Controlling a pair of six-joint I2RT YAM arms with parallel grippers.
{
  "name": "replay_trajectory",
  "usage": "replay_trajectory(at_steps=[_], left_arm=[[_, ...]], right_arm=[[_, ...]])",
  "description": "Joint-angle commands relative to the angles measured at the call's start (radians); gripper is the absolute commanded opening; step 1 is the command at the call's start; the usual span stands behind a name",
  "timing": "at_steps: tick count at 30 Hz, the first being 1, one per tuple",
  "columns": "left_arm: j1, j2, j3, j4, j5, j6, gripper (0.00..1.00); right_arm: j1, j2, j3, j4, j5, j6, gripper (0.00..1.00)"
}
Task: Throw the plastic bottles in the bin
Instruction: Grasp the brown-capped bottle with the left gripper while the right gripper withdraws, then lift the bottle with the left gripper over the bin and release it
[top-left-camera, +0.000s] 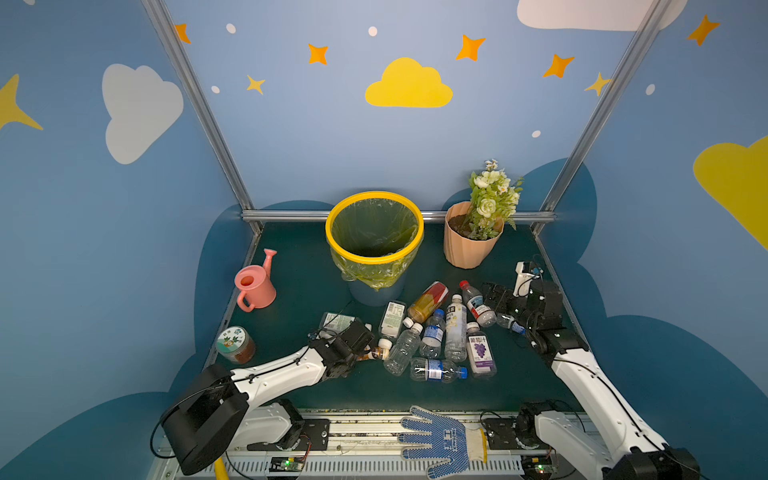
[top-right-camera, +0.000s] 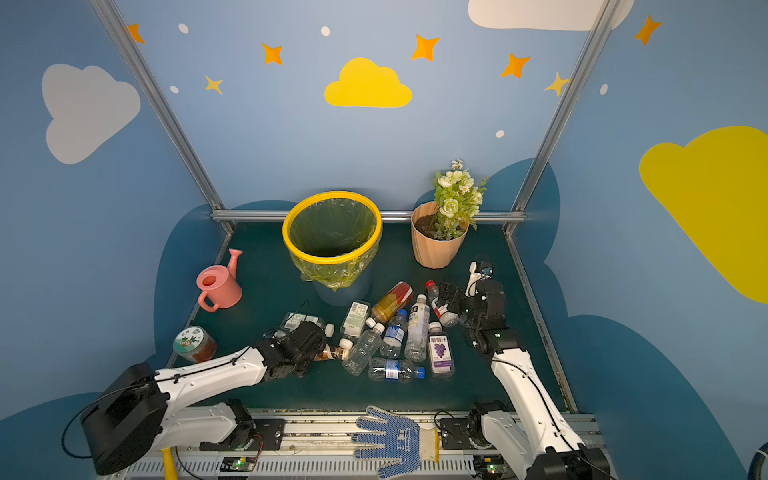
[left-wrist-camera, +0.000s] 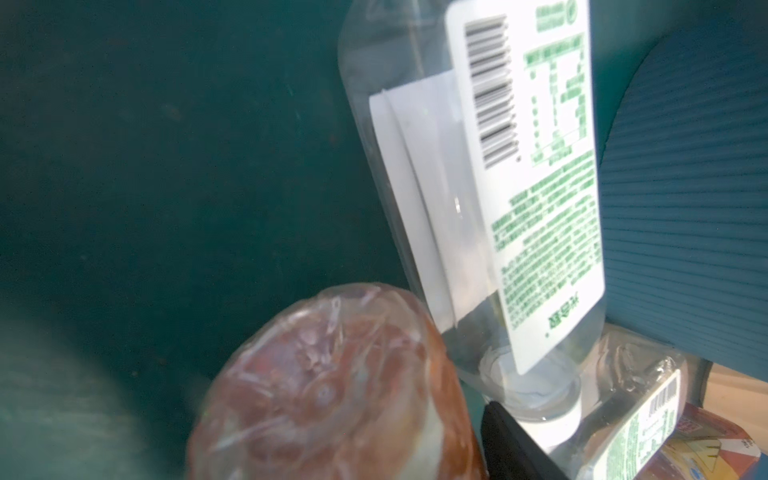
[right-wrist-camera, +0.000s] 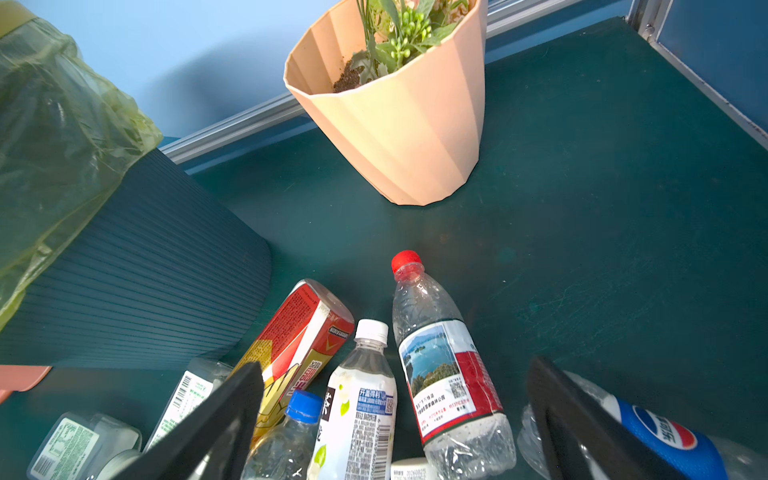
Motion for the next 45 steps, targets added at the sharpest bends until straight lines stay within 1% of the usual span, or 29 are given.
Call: replay_trajectory(at_steps=[1,6,10,15,19,21,24,26,28,29,31,32,34,35,37,39,42,44,45], left_arm=[[0.003,0.038,-0.042,-0.014,0.028,-0.007,0.69],[0.003,-0.027,-0.069,-0.026,-0.006,-0.019,0.62],[0.003,-0.101,-0.071,-0.077,-0.042,-0.012,0.62],[0.003,-0.215,-0.046,-0.176,-0.122,0.018,0.61],[0.003,-0.336,-0.047,-0.189,-0.18,0.103,0.58],[0.002,-0.394,-0.024,-0.248,-0.224,0.132,0.57],[0.003,-0.474,0.035,-0.337,-0.306,0.22,0.57],[0.003,-0.526,0.088,-0.366,-0.37,0.329,0.57],[0.003,-0.561,0.154,-0.362,-0.443,0.479,0.57],[0.003,-0.572,0.192,-0.35,-0.487,0.578,0.56],[0.003,-0.584,0.284,-0.275,-0.568,0.819,0.56],[0.003,-0.581,0.32,-0.223,-0.588,0.935,0.56],[0.003,-0.561,0.398,-0.062,-0.609,1.181,0.56],[0.001,-0.546,0.427,0.015,-0.607,1.297,0.56],[0.003,-0.495,0.493,0.182,-0.564,1.512,0.56],[0.003,-0.433,0.557,0.301,-0.505,1.654,0.56],[0.004,-0.316,0.655,0.444,-0.412,1.817,0.56],[0.01,-0.227,0.725,0.487,-0.348,1.877,0.57],[0.026,-0.173,0.769,0.485,-0.305,1.887,0.57]], right_arm=[[-0.01,-0.021,-0.013,-0.016,-0.01,0.012,0.97],[-0.015,-0.021,-0.015,-0.016,-0.015,0.018,0.97],[-0.017,-0.026,-0.017,-0.016,-0.018,0.022,0.97],[-0.019,-0.026,-0.017,-0.014,-0.021,0.027,0.97],[-0.02,-0.027,-0.015,-0.01,-0.026,0.031,0.97],[-0.021,-0.029,-0.019,-0.011,-0.029,0.031,0.97],[-0.021,-0.028,-0.019,-0.012,-0.029,0.029,0.97],[-0.021,-0.026,-0.019,-0.012,-0.025,0.026,0.97],[-0.021,-0.023,-0.018,-0.011,-0.021,0.027,0.97],[-0.021,-0.021,-0.016,-0.011,-0.021,0.028,0.97],[-0.021,-0.016,-0.015,-0.007,-0.027,0.034,0.97],[-0.022,-0.014,-0.015,-0.003,-0.032,0.038,0.97],[-0.022,-0.011,-0.013,0.0,-0.043,0.054,0.97],[-0.022,-0.009,-0.015,0.0,-0.048,0.06,0.97],[-0.021,-0.008,-0.011,-0.002,-0.058,0.07,0.97],[-0.022,-0.009,-0.007,-0.013,-0.065,0.073,0.97],[-0.021,-0.021,0.008,-0.043,-0.067,0.069,0.97],[-0.021,-0.033,0.011,-0.056,-0.067,0.066,0.97],[-0.021,-0.041,0.009,-0.059,-0.066,0.066,0.97]])
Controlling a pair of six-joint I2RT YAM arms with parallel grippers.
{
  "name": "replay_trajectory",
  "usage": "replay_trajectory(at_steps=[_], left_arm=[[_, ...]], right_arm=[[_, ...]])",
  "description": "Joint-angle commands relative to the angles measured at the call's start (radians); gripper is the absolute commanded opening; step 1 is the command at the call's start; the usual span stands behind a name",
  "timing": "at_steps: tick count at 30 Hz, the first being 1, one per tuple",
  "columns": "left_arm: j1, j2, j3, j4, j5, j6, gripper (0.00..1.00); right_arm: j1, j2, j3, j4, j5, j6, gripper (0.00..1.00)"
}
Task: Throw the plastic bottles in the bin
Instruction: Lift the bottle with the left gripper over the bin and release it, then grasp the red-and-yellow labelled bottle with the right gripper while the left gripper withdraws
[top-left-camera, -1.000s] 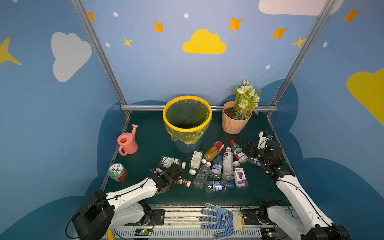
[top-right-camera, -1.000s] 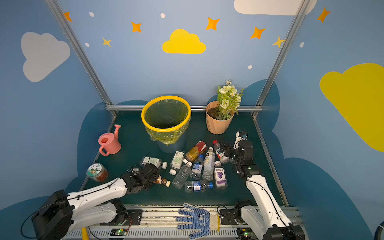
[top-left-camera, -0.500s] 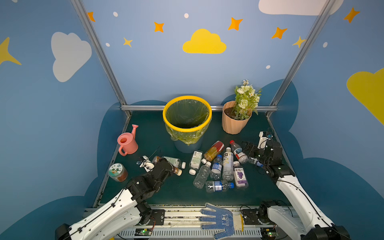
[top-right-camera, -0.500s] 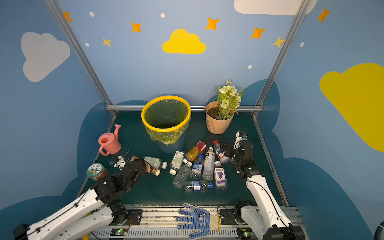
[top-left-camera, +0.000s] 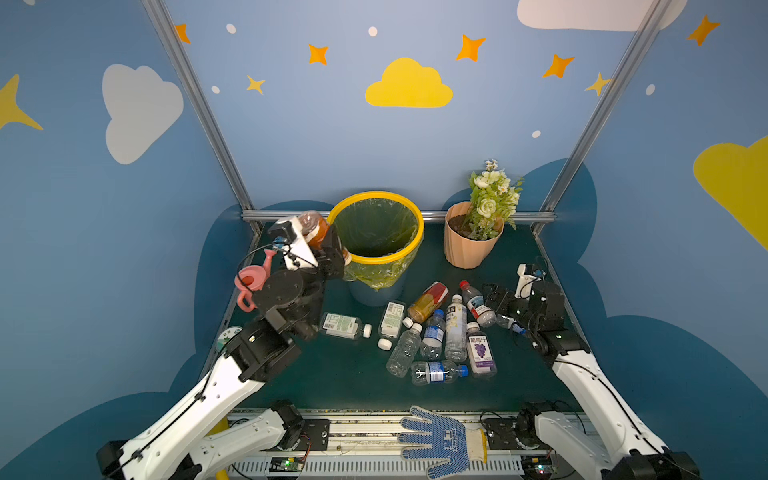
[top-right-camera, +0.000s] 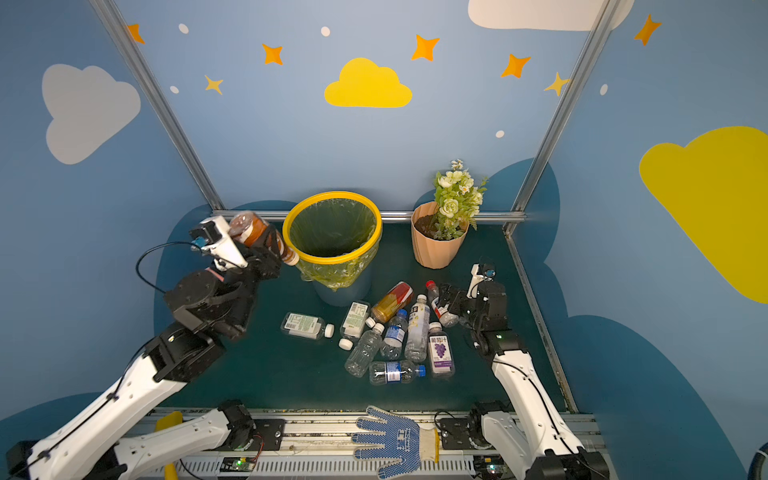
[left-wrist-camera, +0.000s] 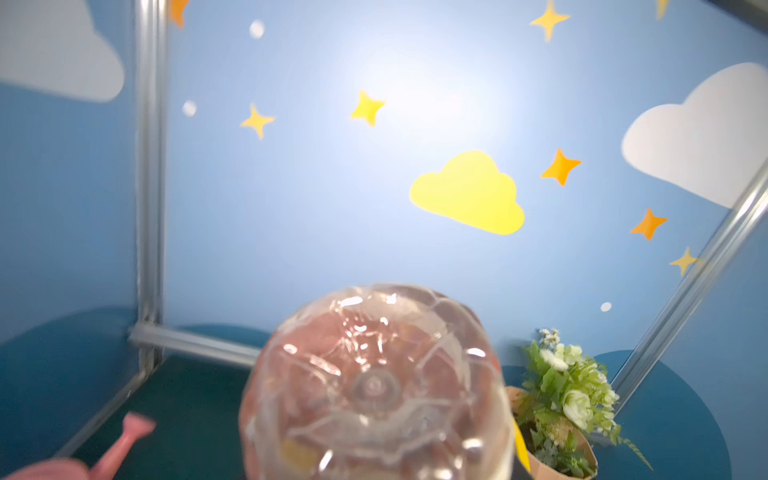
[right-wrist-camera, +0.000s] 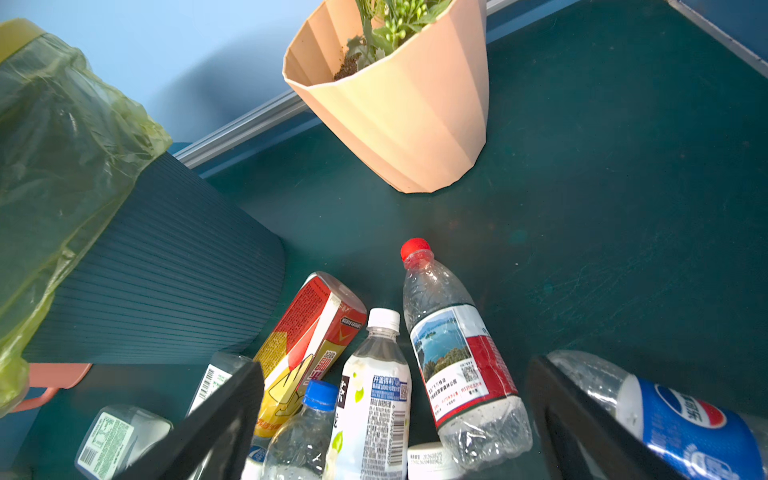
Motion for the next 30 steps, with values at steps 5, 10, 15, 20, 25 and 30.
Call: replay_trajectory(at_steps=[5,10,15,20,25,30], left_arm=[[0.165,0.383,0.287,-0.108,0.369,0.017,0.65],[0.156,0.551,0.51,-0.423,0.341,-0.026,0.95],[0.065,0.339,0.392,-0.165,0.347,0.129,1.0],[0.059,0.209,0.246,-0.084,0.344,0.1,1.0],[0.059,0.138,0.085,-0.078,0.292,0.045,1.0],[0.062,0.041,-0.08,-0.097,0.181,-0.016,1.0]], right_arm=[[-0.002,-0.053,0.004,-0.027,-0.015,0.021,0.97],[-0.002,-0.054,0.031,-0.031,-0.062,0.013,0.97],[0.0,-0.025,0.071,-0.042,-0.074,0.024,0.97],[0.021,0.068,0.11,-0.02,-0.091,0.093,0.95],[0.107,0.208,0.219,-0.085,-0.056,0.114,0.95],[0.223,0.361,0.336,-0.162,-0.004,0.107,0.95]])
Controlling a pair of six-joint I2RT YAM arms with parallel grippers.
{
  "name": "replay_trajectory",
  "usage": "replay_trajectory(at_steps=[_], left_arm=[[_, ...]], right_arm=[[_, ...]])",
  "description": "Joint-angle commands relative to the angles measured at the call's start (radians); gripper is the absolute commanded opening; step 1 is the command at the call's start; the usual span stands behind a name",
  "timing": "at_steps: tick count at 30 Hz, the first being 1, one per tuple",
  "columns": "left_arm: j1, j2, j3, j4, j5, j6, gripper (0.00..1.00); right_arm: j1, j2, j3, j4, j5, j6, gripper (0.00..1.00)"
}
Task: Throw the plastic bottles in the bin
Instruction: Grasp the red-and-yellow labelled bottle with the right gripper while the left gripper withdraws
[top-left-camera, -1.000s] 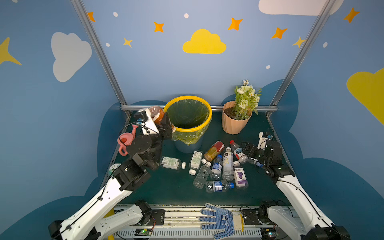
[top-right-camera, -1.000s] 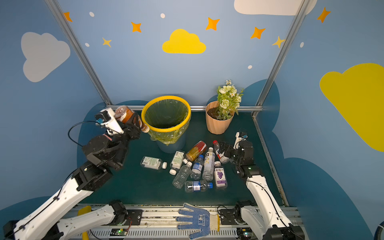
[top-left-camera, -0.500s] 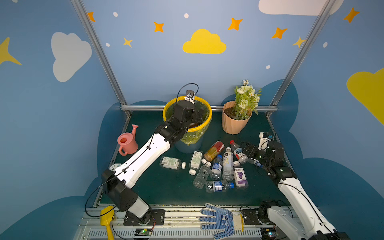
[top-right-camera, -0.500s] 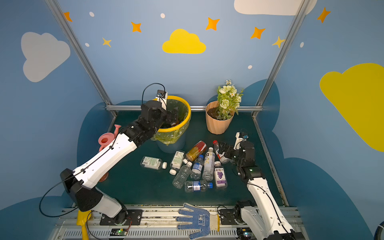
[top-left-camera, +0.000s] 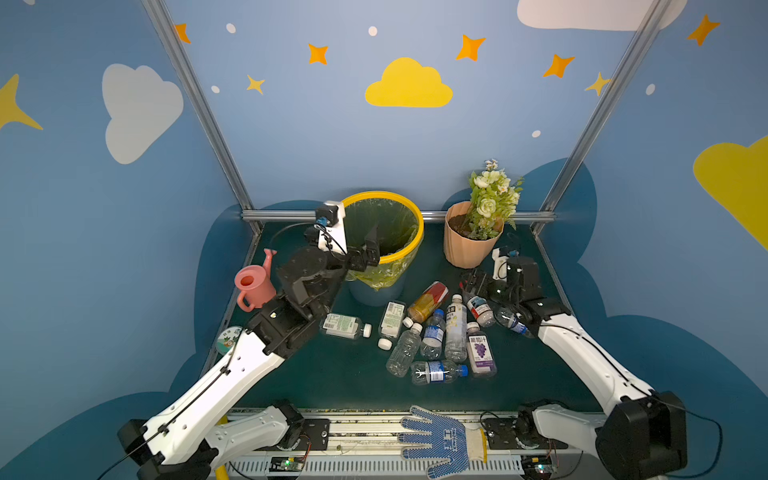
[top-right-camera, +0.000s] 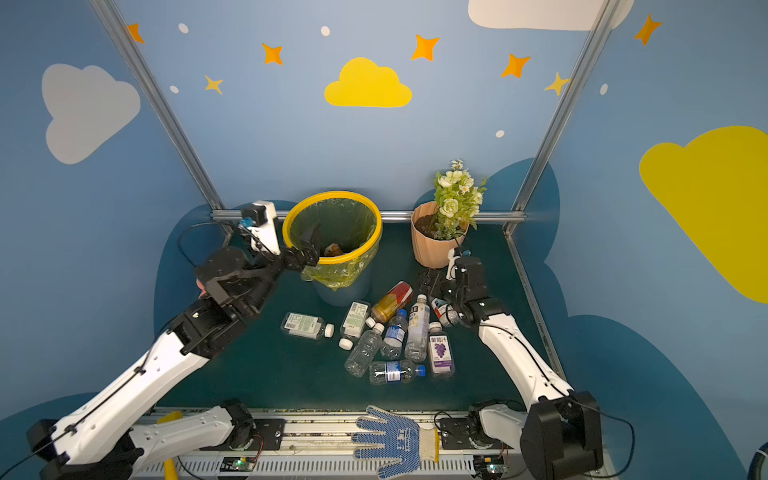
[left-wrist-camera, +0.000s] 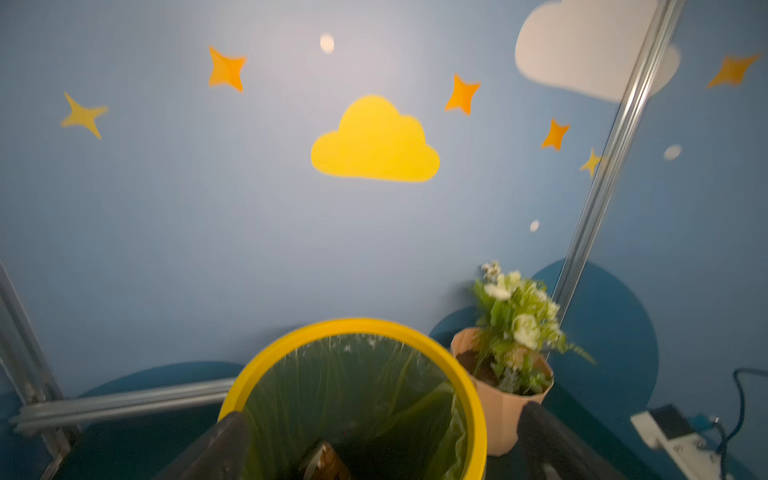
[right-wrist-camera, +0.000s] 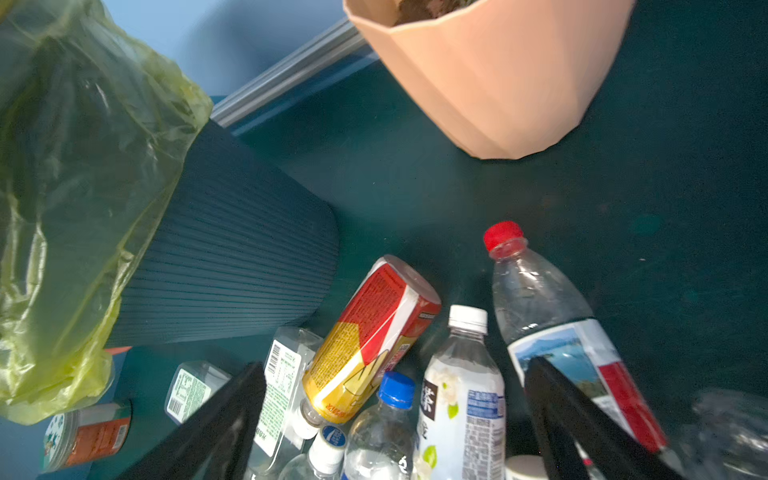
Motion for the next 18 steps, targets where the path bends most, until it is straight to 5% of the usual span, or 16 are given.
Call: replay_trajectory(at_steps=[1,18], left_arm=[[0.008,-0.065,-0.087,-0.047,-0.107,-0.068,1.0],[0.196,-0.445,-0.466,-0.319,-0.187,-0.384,1.0]], right_arm=[[0.059,0.081,0.082,-0.079,0.032,0.015,0.95],[0.183,0.434,0.304,-0.269,0.024,0.115,0.95]])
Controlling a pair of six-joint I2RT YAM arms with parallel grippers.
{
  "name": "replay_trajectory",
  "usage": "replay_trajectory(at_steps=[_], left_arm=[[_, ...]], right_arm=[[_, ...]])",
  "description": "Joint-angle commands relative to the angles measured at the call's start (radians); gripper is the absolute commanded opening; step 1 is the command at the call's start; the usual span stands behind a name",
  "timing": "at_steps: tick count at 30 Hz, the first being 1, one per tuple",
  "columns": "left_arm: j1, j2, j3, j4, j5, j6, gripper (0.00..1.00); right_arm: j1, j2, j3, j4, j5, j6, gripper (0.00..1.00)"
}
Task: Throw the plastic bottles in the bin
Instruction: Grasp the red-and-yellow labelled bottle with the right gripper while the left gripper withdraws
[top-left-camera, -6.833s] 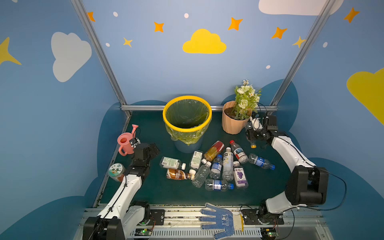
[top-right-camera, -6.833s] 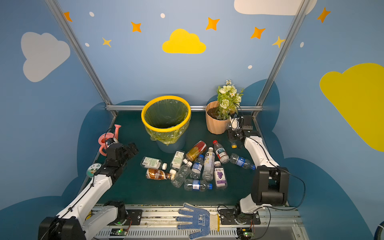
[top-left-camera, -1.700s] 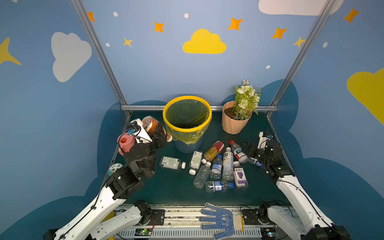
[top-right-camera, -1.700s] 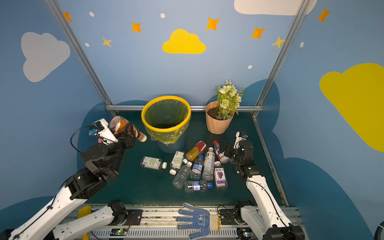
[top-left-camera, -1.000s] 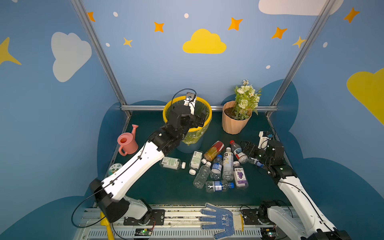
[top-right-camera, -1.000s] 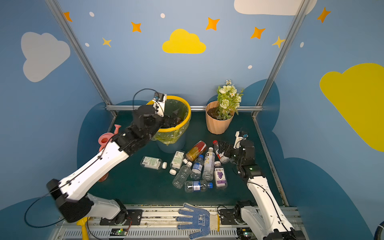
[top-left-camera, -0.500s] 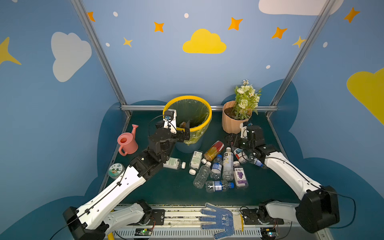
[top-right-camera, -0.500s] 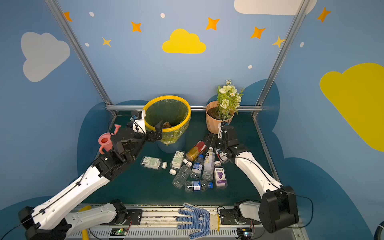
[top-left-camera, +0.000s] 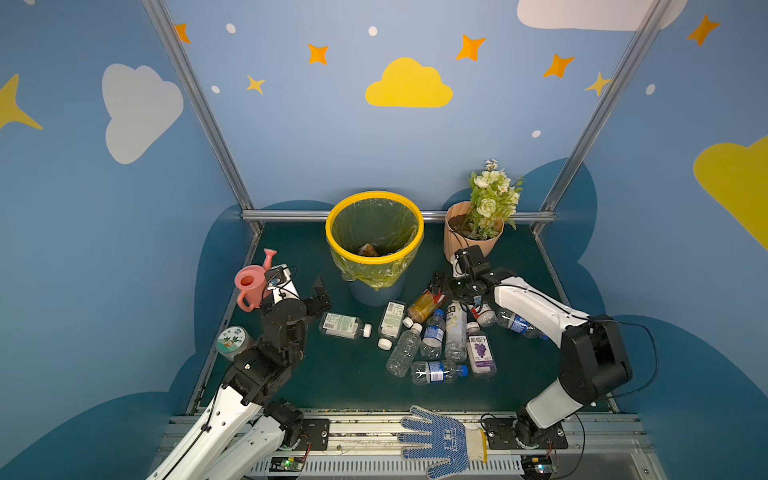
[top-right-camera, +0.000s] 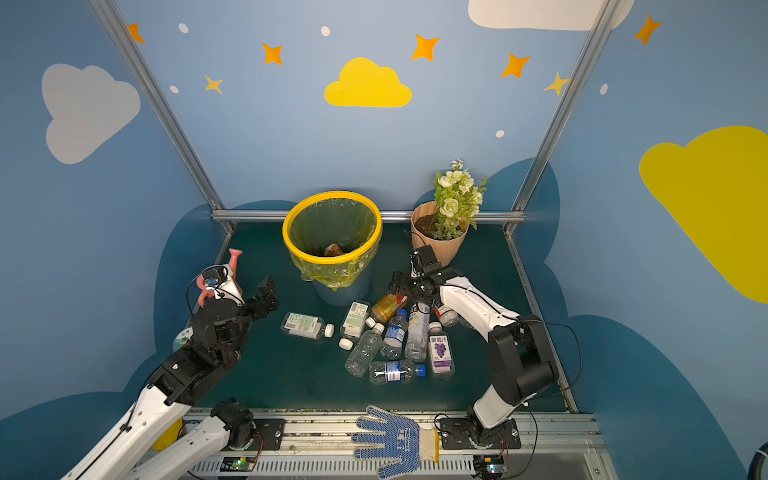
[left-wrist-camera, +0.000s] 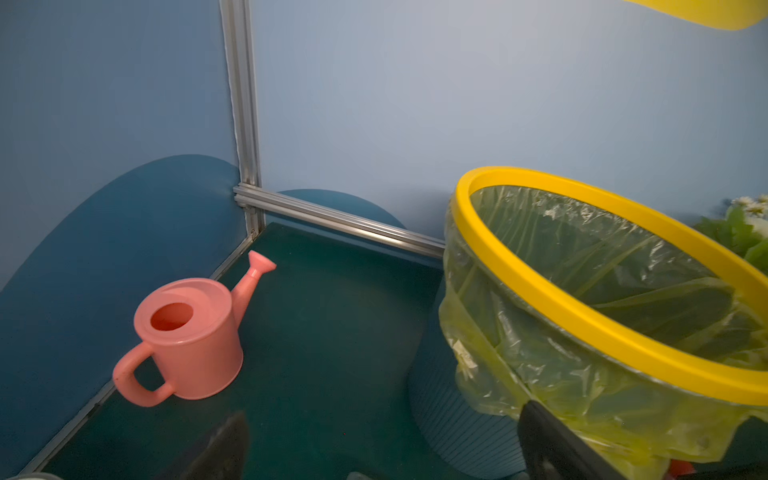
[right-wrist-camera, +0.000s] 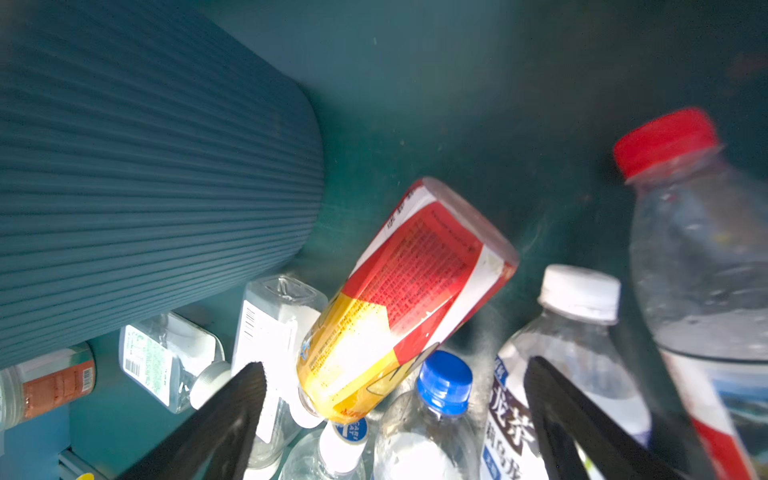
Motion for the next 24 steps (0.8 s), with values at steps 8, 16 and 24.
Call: replay_trajectory(at_steps=[8,16,24], left_arm=[[0.025,-0.079,-0.046,-0.07,-0.001,-0.052,1.0],[0.028,-0.109,-0.08,-0.058,0.005,-0.062,1.0],[0.032,-0.126,-0.088,-0.058,0.004,-0.064,1.0]], right_arm=[[0.042,0.148,0.108,-0.069,0.014,0.108,0.95],[0.045,0.234,0.169,-0.087,0.002,0.127,0.95],[0.048,0.311,0.218,-0.106,-0.018,0.128,0.95]])
